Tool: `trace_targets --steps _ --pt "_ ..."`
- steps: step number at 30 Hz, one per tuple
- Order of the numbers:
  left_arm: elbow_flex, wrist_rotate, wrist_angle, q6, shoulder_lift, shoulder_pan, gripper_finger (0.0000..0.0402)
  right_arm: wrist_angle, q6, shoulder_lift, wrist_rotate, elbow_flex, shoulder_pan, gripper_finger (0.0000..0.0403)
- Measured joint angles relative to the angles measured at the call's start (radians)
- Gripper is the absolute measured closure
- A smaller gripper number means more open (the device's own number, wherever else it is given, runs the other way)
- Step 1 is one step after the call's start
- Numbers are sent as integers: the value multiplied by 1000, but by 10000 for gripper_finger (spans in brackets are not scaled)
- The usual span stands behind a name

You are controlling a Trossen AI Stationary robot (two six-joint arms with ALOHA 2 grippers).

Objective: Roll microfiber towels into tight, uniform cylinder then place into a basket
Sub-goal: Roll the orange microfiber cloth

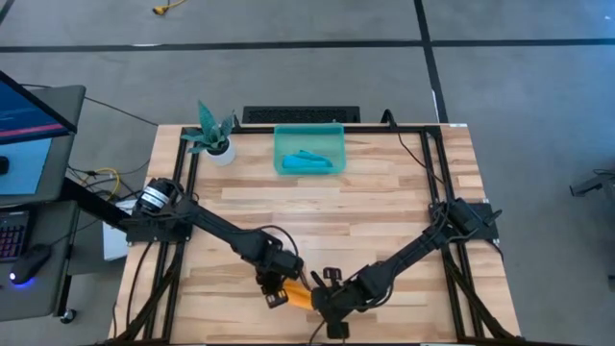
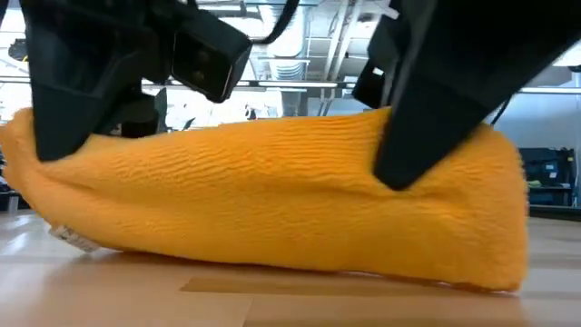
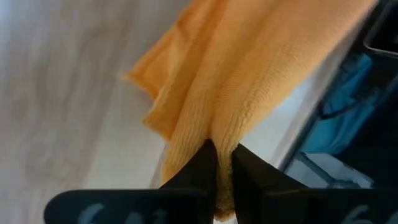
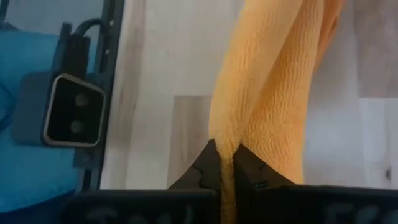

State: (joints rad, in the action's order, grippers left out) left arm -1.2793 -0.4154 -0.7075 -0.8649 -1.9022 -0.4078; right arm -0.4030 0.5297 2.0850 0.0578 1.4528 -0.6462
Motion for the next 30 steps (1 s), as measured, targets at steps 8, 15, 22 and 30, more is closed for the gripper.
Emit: trace_targets --steps 8,15,22,30 --pt "94 14 59 -29 3 94 382 -1 41 0 7 -19 13 374" --pt "142 -52 81 -11 4 190 382 -7 51 0 -6 -21 24 382" --pt "165 -86 96 3 5 252 382 -13 50 0 -8 -21 25 377" --pt "170 -94 133 -83 3 260 382 -51 38 0 31 -21 35 346"
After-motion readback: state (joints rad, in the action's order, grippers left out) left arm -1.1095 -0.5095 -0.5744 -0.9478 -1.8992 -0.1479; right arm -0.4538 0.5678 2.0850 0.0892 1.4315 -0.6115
